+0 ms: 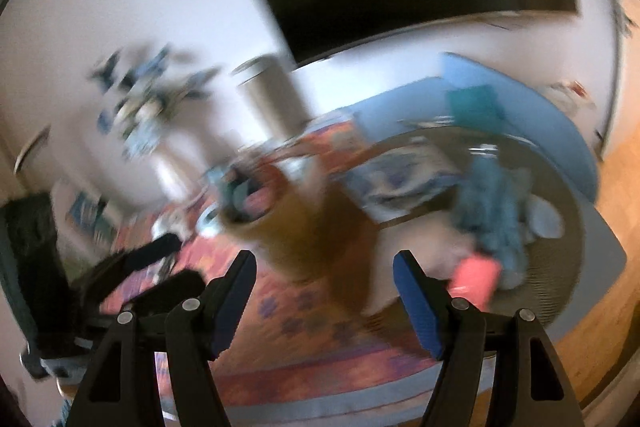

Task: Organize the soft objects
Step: 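Return both grippers to the bed, then grasp the lavender packet with the left gripper while the right grasps the plaid bow, then carry the lavender packet and plaid bow to the woven basket and release both, then return both grippers to the bed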

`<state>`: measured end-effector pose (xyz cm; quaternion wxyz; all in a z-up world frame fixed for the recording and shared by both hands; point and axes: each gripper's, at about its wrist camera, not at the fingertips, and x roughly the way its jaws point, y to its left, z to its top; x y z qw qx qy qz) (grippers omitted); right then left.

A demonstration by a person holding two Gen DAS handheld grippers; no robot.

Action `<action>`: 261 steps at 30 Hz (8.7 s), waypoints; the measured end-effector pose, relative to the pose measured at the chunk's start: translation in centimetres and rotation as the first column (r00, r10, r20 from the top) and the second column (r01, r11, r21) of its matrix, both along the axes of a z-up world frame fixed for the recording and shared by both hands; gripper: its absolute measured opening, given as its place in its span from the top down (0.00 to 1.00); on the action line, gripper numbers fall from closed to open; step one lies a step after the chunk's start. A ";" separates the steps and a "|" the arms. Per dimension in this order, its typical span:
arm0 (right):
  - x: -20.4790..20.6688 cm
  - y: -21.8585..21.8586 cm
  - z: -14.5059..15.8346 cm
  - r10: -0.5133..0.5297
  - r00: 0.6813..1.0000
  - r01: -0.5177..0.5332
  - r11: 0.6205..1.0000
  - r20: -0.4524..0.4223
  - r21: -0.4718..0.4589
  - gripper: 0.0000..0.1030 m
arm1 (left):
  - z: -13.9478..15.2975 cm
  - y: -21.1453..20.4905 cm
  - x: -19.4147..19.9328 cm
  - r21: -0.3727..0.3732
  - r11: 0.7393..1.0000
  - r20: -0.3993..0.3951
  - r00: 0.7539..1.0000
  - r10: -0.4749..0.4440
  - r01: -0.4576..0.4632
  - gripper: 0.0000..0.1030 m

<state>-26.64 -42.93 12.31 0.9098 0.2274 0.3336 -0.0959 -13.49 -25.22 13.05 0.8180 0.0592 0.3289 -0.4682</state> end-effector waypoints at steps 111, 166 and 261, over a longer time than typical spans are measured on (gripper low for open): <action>24.5 24.5 -12.8 0.478 0.860 -0.499 0.861 -0.178 -0.096 0.68 | -12.3 22.4 19.2 0.344 0.872 -0.023 0.925 0.379 -0.348 0.62; 10.6 17.4 -8.6 0.285 0.957 -0.288 0.956 -0.063 -0.053 0.79 | -9.9 17.9 5.2 0.131 0.961 -0.071 0.965 0.254 -0.244 0.64; 24.0 20.7 -11.6 0.265 0.960 -0.276 0.948 -0.092 -0.155 0.14 | -12.0 24.6 16.9 0.151 0.785 -0.090 0.783 0.616 -0.600 0.19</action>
